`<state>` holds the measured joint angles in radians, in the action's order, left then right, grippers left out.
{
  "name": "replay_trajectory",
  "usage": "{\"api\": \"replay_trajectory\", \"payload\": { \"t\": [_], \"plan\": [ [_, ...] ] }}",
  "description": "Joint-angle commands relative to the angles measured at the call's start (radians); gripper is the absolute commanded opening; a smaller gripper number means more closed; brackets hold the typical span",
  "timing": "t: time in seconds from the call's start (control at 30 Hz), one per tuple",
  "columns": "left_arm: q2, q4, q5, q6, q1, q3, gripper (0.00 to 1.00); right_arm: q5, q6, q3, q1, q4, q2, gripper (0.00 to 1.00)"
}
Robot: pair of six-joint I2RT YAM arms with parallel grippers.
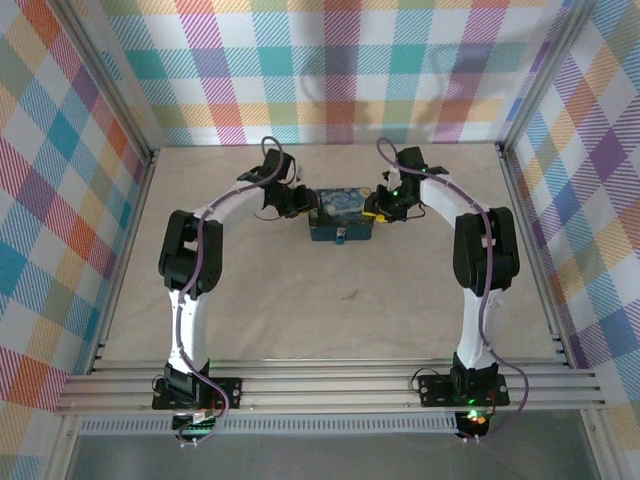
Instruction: Unlock the padlock with the key
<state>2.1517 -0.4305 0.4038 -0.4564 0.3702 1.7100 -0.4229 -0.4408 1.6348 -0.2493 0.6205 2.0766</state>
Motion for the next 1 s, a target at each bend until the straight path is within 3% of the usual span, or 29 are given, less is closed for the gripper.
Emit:
{"api": "replay_trajectory", "payload": {
  "t": [0.0, 0.23, 0.37, 0.43, 0.57, 0.67, 0.83, 0.97],
  "plan": [
    [0.070, -0.013, 0.063, -0.001, 0.026, 0.109, 0.30, -0.035, 0.023, 0.117, -0.022, 0.039, 0.060, 0.28],
    [0.212, -0.107, 0.057, 0.025, 0.025, 0.338, 0.28, -0.016, 0.075, 0.354, -0.024, 0.181, 0.203, 0.28],
    [0.253, -0.163, 0.031, 0.051, 0.024, 0.434, 0.40, -0.004, 0.082, 0.376, -0.021, 0.216, 0.212, 0.33],
    [0.248, -0.165, 0.017, 0.066, 0.024, 0.444, 0.48, 0.019, 0.099, 0.386, -0.019, 0.245, 0.199, 0.40],
    [0.211, -0.196, -0.037, 0.112, 0.024, 0.456, 0.53, 0.103, 0.142, 0.448, 0.000, 0.348, 0.171, 0.71],
    [0.168, -0.239, -0.089, 0.136, 0.024, 0.456, 0.54, 0.156, 0.169, 0.471, 0.013, 0.400, 0.126, 0.77],
    [0.042, -0.281, -0.182, 0.161, 0.030, 0.354, 0.55, 0.149, 0.153, 0.322, 0.013, 0.363, -0.037, 0.79],
    [-0.092, -0.259, -0.230, 0.130, 0.036, 0.157, 0.56, 0.097, 0.075, 0.041, 0.010, 0.230, -0.232, 0.79]
  ]
}}
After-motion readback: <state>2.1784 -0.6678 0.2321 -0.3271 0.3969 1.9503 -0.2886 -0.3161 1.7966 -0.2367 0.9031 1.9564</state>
